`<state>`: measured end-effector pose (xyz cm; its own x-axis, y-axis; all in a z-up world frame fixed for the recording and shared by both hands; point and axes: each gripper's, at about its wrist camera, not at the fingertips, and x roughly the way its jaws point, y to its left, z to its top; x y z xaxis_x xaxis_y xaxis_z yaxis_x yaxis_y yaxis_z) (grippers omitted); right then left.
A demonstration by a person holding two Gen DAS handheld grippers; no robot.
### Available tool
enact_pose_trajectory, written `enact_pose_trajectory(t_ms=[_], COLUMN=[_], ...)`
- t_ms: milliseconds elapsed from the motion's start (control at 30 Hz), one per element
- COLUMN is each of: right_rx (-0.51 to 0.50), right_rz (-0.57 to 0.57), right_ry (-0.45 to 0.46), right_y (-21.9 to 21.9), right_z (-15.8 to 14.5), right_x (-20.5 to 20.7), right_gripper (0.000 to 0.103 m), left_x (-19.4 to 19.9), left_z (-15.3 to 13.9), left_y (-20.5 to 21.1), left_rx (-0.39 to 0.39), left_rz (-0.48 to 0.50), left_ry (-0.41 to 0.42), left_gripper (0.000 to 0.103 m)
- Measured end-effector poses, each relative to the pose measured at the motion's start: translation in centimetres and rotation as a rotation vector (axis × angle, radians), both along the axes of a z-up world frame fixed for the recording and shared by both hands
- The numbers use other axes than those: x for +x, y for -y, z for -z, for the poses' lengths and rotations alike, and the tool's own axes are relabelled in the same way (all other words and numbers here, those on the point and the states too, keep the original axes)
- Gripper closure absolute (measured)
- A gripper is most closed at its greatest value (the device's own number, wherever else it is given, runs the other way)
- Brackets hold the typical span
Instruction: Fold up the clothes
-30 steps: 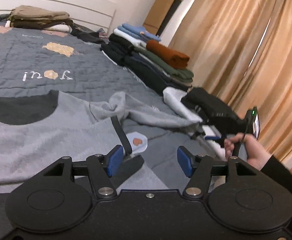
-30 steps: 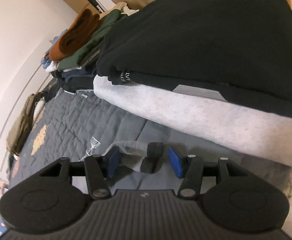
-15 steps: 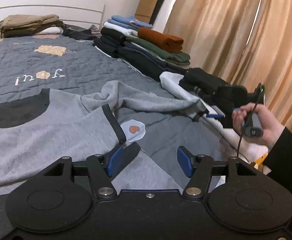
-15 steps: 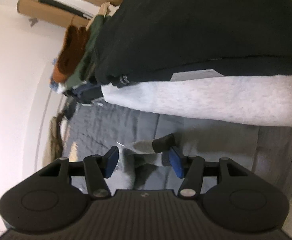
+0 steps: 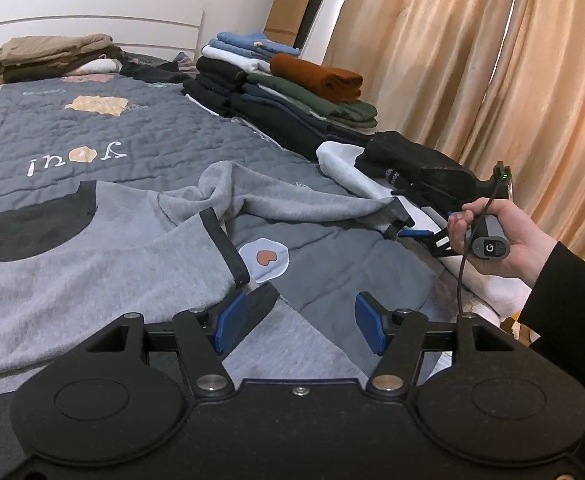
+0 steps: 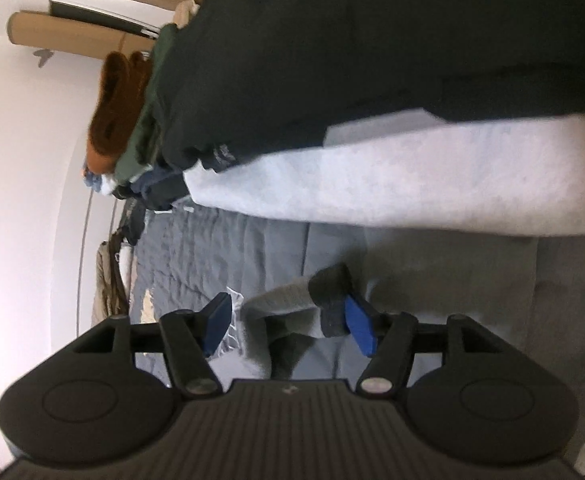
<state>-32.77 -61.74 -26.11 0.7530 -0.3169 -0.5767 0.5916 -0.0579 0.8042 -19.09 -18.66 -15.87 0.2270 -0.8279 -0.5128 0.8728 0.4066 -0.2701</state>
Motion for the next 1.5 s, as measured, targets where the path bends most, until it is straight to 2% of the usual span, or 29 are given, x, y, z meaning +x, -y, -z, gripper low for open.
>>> enact_pose_trajectory(t_ms=[133,200,233,267,300,467,567,800,967,1300,1500], right_rx=[-0.005,-0.051,-0.075,-0.099,-0.123,-0.209,-0.290,-0.545,-0.650,-0.863,-0.886], right_rz=[0.004,-0.013,-0.025,-0.037,-0.049,-0.070,-0.093,-0.176,-0.252,-0.612,-0.913], right_ry=[-0.012,-0.024,-0.031,-0.037,-0.043,-0.027,0.000,-0.019,0.024,0.113,0.126], right_y=[0.0,-0.1,-0.2,-0.3,-0.4,-1.1,-1.9,-5.2,-8.1,-20.6,-27.3], right_z=[0.2,-0.3,-0.6,-0.9,-1.2,-2.4,-4.0,-7.8,-10.0,-12.7,-11.5], right_x=[0.4,0.6,0.7,0.9,1.0,1.0,1.1,2.5,4.6,11.7,15.4], right_gripper=[0.042,0.052,0.071,0.095,0.101,0.102,0.102,0.102,0.102,0.102,0.102], left_x=[-0.2,-0.3,-0.3,-0.3,-0.4,-0.4,-0.1,0.8,1.2,3.5,5.8], left_z=[0.0,0.0,0.0,0.1,0.1,0.0,0.1,0.1,0.0,-0.4,-1.4], left_y=[0.0,0.1,0.1,0.1,0.1,0.0,-0.2,-1.2,-2.4,-6.0,-9.0], left_rx=[0.006,0.009,0.011,0.012,0.013,0.010,0.005,-0.004,-0.019,-0.041,-0.050], left_rz=[0.003,0.005,0.006,0.006,0.006,0.003,-0.010,-0.059,-0.102,-0.248,-0.385], left_ry=[0.010,0.015,0.019,0.021,0.022,0.030,0.034,0.029,0.032,0.032,0.051], left_gripper=[0.043,0.043,0.043,0.043,0.043,0.043,0.043,0.043,0.041,0.040,0.040])
